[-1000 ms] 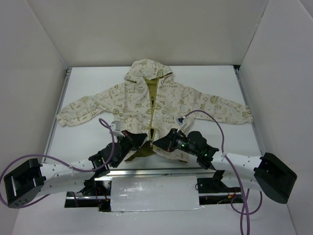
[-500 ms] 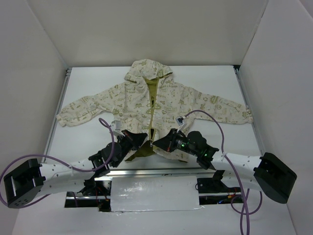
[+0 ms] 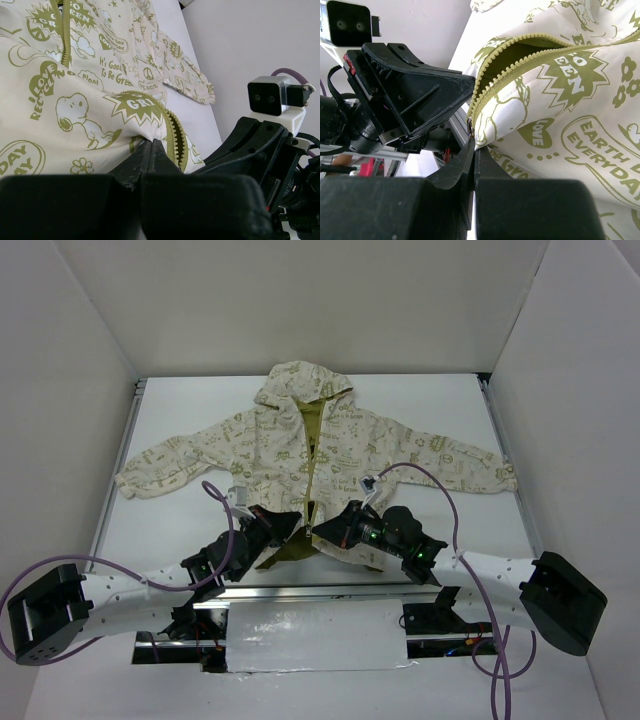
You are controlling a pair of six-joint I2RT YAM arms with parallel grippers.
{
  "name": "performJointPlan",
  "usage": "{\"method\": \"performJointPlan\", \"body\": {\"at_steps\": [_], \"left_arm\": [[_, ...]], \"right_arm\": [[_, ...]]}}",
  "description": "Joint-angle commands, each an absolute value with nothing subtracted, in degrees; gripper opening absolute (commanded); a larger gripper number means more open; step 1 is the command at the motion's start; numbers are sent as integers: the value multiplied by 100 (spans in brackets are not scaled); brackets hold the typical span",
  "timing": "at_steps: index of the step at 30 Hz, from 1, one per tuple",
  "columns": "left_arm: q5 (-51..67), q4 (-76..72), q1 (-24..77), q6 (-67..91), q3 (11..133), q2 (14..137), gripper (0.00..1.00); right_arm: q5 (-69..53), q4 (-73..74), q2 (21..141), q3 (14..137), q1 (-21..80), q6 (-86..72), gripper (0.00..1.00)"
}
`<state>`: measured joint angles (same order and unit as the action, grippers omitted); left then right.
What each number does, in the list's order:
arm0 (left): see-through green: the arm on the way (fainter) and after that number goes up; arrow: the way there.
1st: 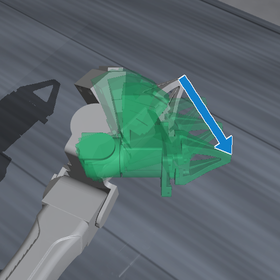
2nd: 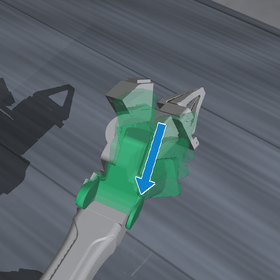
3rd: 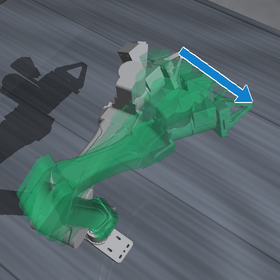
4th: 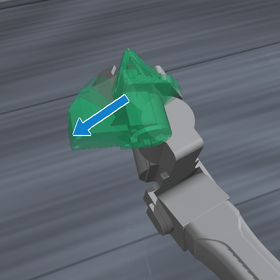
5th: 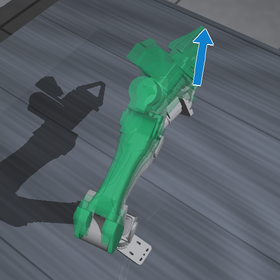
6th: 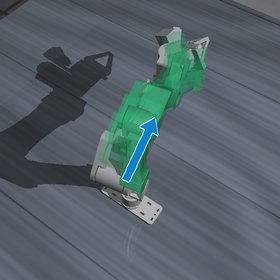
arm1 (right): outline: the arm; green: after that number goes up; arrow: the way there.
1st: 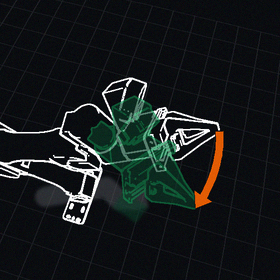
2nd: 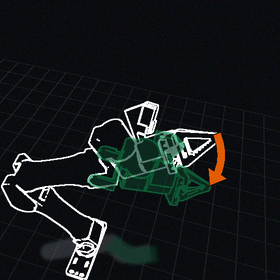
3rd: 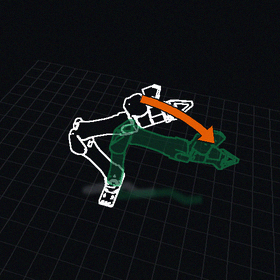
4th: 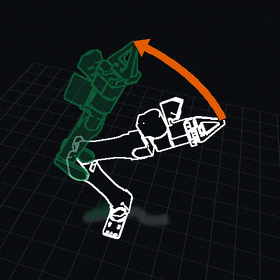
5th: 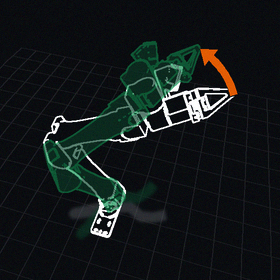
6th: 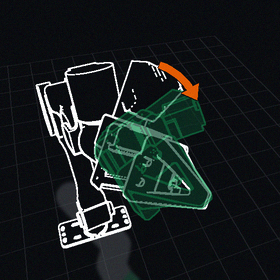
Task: Zip up the jacket
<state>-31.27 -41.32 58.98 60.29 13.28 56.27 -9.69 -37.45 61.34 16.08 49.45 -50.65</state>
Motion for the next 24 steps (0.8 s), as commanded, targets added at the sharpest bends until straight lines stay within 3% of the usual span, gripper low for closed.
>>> {"method": "performJointPlan", "body": {"at_steps": [1,24], "left_arm": [[-3164,-4395,5924,6047,1450,5555,0],[-3322,-4289,5933,6126,1459,5555,0]], "right_arm": [[-914,-3920,6126,1854,4922,-4992,0],[-800,-3972,6100,1758,4931,-5309,0]]}}
